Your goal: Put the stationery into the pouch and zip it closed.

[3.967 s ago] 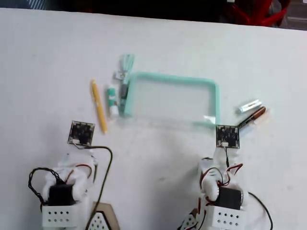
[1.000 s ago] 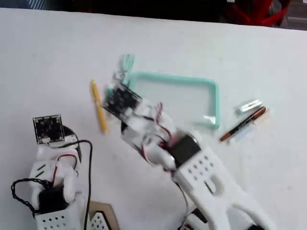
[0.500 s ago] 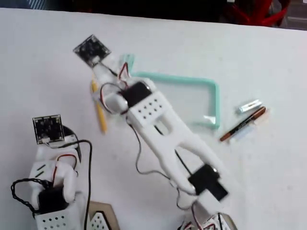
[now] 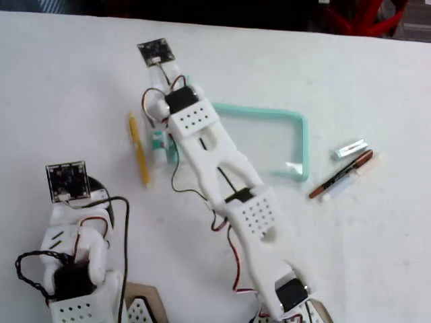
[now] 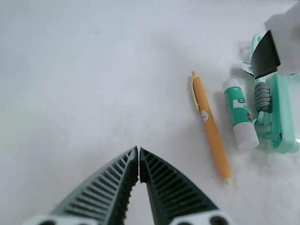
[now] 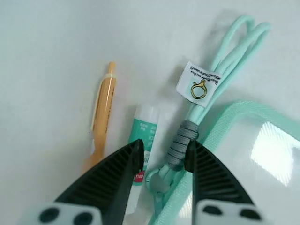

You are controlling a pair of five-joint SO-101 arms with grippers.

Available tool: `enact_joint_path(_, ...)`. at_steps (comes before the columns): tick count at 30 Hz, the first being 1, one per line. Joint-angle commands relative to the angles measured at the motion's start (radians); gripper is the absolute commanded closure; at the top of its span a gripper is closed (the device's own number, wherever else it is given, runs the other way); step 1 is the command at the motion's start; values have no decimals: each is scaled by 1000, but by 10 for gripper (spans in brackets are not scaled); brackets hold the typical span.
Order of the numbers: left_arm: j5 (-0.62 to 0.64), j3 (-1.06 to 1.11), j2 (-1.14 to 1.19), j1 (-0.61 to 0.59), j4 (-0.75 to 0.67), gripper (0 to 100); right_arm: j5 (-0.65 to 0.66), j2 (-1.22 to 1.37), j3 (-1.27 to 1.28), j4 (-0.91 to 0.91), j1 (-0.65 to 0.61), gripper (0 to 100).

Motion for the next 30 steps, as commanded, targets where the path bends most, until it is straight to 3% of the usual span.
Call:
enact_joint_path(1,8,-3,-10,-4,-31,972,-9,82,-152,19,13,848)
enact_joint_path(15,6,28,-10,-4,-60,972,-8,283,-479,199,13,851)
enact_joint_path(30,6,29,-10,-4,-60,972,-6,441,-582,268,51,851)
